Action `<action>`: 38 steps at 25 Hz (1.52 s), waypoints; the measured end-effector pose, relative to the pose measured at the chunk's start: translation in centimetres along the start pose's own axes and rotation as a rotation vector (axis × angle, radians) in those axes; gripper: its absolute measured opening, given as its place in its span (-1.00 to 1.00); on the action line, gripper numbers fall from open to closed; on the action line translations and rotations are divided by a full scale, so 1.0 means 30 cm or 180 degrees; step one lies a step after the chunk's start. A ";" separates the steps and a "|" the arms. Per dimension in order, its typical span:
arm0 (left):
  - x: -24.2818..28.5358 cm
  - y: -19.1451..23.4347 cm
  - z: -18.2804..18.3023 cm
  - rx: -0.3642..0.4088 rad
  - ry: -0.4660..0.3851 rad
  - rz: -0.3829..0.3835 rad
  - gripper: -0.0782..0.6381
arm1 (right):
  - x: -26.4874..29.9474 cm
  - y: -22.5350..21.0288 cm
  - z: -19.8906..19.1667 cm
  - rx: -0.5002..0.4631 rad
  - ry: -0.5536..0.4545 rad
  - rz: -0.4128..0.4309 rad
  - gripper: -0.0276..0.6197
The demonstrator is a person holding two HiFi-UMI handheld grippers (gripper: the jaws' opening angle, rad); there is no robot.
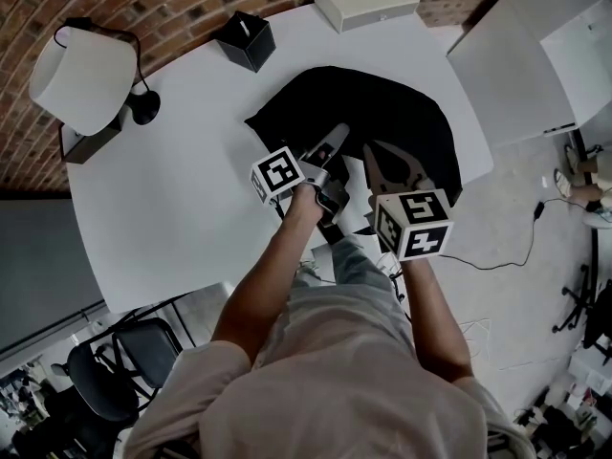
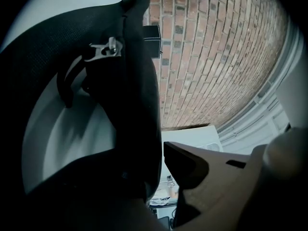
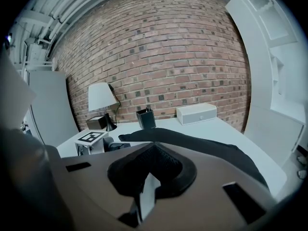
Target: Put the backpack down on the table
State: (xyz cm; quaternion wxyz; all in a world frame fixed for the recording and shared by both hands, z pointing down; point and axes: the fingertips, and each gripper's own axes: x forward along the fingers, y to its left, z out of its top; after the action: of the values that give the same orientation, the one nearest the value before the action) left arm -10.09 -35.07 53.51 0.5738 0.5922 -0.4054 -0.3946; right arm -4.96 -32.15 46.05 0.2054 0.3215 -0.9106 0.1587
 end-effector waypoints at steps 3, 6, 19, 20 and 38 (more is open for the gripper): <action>-0.010 0.023 -0.005 -0.0007 0.0003 0.0102 -0.49 | 0.002 0.015 -0.025 0.0027 0.0027 0.0007 -0.91; -0.023 0.045 -0.012 -0.0015 -0.0003 0.0200 -0.45 | 0.004 0.025 -0.044 0.0061 0.0042 0.0003 -0.91; -0.100 0.109 -0.044 -0.0059 0.0061 0.0534 -0.28 | -0.018 0.047 -0.103 0.0195 0.0028 -0.0076 -0.91; -0.112 0.113 -0.044 -0.0055 0.0063 0.0554 -0.28 | -0.020 0.053 -0.105 0.0207 0.0021 -0.0080 -0.91; -0.298 0.054 -0.069 0.0356 0.0279 0.0591 -0.28 | -0.078 0.209 -0.126 0.0213 -0.0104 -0.0089 -0.91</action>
State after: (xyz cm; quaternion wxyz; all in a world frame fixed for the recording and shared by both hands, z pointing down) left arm -11.41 -26.00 55.20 0.5911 0.6000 -0.4544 -0.2902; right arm -6.37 -24.69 47.22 0.1818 0.3435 -0.9035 0.1810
